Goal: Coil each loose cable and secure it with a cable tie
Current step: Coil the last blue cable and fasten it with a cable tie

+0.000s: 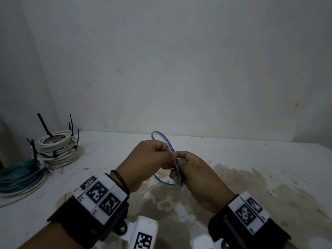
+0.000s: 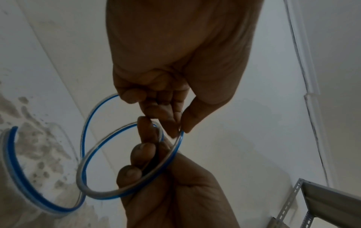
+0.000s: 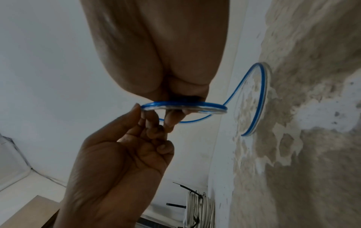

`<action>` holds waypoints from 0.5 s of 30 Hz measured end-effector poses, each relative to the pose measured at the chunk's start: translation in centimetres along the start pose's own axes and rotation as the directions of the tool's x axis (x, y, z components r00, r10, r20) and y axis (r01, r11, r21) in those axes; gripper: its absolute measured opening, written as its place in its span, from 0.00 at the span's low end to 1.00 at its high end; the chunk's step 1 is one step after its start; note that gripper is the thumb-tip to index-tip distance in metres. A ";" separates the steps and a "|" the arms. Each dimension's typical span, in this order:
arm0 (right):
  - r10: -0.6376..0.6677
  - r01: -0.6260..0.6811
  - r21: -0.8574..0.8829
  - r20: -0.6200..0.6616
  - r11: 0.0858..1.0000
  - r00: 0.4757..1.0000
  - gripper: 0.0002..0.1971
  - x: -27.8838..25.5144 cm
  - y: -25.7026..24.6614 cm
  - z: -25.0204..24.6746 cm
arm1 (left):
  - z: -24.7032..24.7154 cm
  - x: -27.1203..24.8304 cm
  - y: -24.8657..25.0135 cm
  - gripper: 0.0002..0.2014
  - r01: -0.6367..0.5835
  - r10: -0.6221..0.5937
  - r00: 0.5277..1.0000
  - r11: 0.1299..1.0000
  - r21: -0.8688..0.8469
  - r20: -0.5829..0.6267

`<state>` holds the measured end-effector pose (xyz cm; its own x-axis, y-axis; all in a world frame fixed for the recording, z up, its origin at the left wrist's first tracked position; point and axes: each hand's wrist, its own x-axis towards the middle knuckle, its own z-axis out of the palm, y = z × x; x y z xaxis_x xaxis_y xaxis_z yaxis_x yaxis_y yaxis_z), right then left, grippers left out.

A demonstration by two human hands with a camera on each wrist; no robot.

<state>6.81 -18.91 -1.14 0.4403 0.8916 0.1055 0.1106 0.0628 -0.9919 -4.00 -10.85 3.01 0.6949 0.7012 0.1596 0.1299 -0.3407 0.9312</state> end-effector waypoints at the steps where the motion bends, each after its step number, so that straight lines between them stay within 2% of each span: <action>1: 0.000 0.000 0.030 0.004 1.000 1.000 0.13 0.0 0.0 0.1 | -0.1 0.1 -0.2 0.10 -0.002 0.002 1.000 1.000 0.008 -0.012; 4: 0.040 -0.040 0.185 0.003 0.982 0.999 0.15 -0.2 0.0 0.5 | -0.3 0.3 -0.6 0.12 0.025 -0.025 1.000 1.000 -0.016 0.010; 7: 0.087 -0.095 0.375 0.037 0.922 0.996 0.17 -0.4 0.0 1.1 | -0.2 0.1 -0.7 0.09 0.051 -0.047 0.998 0.997 -0.066 0.050; 9: 0.076 -0.083 0.385 0.033 0.919 0.997 0.16 -0.3 0.1 1.2 | -0.2 0.2 -1.0 0.07 0.032 -0.029 0.999 0.994 -0.101 0.031; 12: 0.044 -0.054 0.338 0.035 0.940 0.998 0.16 -0.4 0.4 1.4 | -0.3 0.6 -1.3 0.06 0.003 -0.015 0.998 0.985 -0.174 -0.066; 15: 0.022 -0.043 0.309 0.068 0.950 0.997 0.14 -0.6 0.4 1.5 | -0.5 1.2 -1.4 0.08 0.035 -0.065 0.993 0.960 -0.277 -0.100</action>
<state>5.25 -18.72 -1.70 0.3809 0.9213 0.0782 -0.1894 0.1605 -0.9687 -3.68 -9.21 2.07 0.6110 0.7808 0.1308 -0.0469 -0.1292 0.9905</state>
